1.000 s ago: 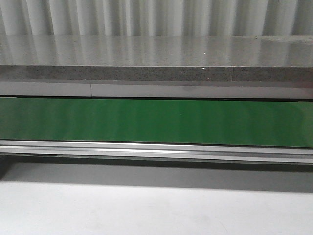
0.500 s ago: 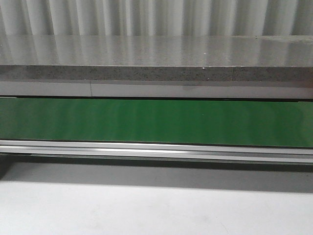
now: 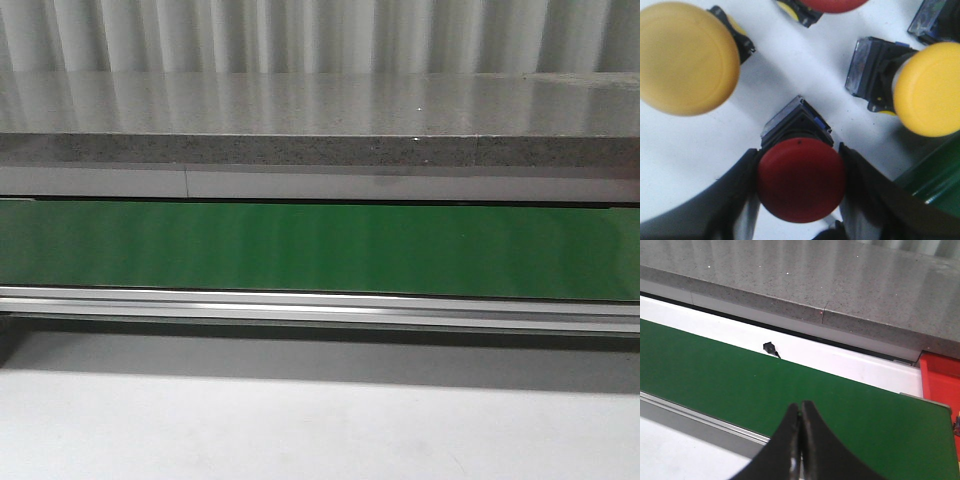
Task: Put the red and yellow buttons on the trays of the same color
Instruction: 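Grasp another red button from the cluster with the left gripper, then set the red button on the green belt and open the left gripper, then grasp a yellow button from the cluster with the left gripper, then set the yellow button on the belt and open the left gripper, then grasp the red button at the belt's far end with the right gripper, then lower the red button into the red tray and open the right gripper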
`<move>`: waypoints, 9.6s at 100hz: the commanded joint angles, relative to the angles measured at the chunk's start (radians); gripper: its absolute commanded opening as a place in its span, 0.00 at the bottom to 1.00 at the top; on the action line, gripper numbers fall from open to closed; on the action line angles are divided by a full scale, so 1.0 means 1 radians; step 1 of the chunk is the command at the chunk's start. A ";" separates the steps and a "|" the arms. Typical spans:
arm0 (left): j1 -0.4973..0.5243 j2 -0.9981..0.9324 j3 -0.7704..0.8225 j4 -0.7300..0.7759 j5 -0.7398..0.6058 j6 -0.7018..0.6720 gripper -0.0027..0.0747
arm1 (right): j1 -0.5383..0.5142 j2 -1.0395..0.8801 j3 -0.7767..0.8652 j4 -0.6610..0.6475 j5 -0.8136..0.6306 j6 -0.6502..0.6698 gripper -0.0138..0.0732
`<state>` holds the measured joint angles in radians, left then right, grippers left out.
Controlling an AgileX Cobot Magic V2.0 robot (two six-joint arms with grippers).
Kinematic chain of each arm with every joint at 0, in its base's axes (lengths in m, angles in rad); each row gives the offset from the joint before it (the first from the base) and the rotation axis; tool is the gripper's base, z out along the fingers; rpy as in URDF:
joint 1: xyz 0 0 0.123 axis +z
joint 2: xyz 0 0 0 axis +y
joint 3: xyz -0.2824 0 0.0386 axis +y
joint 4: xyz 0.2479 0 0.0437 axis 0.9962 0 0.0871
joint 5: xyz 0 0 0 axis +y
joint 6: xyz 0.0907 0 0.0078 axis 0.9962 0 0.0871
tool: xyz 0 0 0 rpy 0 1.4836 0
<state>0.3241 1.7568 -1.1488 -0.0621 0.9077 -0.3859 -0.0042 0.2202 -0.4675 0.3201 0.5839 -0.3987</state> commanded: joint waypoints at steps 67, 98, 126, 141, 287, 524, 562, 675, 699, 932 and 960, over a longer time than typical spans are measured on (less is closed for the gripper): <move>-0.129 -0.304 -0.027 0.054 0.050 0.339 0.26 | 0.000 0.007 -0.020 0.006 -0.064 -0.009 0.08; -0.265 -0.301 -0.027 0.056 -0.010 0.339 0.26 | 0.000 0.007 -0.020 0.006 -0.064 -0.009 0.08; -0.265 -0.301 -0.027 0.062 0.019 0.339 0.27 | 0.000 0.007 -0.020 0.006 -0.064 -0.009 0.08; -0.265 -0.287 -0.034 0.062 0.043 0.339 0.27 | 0.000 0.007 -0.020 0.006 -0.064 -0.009 0.08; 0.100 -0.140 -0.183 0.014 0.249 0.329 0.78 | 0.000 0.007 -0.020 0.006 -0.064 -0.009 0.08; -0.312 -0.123 -0.225 0.062 0.167 0.407 0.28 | 0.000 0.007 -0.020 0.006 -0.064 -0.009 0.08; -0.318 -0.119 -0.225 0.018 0.132 0.441 0.75 | 0.000 0.007 -0.020 0.006 -0.064 -0.009 0.08; -0.498 -1.010 0.393 -0.019 -0.246 0.448 0.01 | 0.004 0.094 -0.076 0.012 -0.032 0.008 0.08; -0.498 -1.178 0.489 -0.019 -0.277 0.448 0.01 | 0.080 0.304 -0.232 0.022 0.065 0.034 0.09; -0.498 -1.275 0.507 -0.019 -0.270 0.448 0.01 | -0.461 1.230 -0.779 -0.213 0.036 0.422 0.26; -0.498 -1.275 0.507 -0.019 -0.270 0.448 0.01 | -0.519 1.337 -0.779 -0.212 0.014 0.422 0.26</move>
<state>-0.1644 0.4776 -0.6139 -0.0728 0.7113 0.0606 -0.5153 1.5583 -1.2107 0.1093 0.6660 0.0205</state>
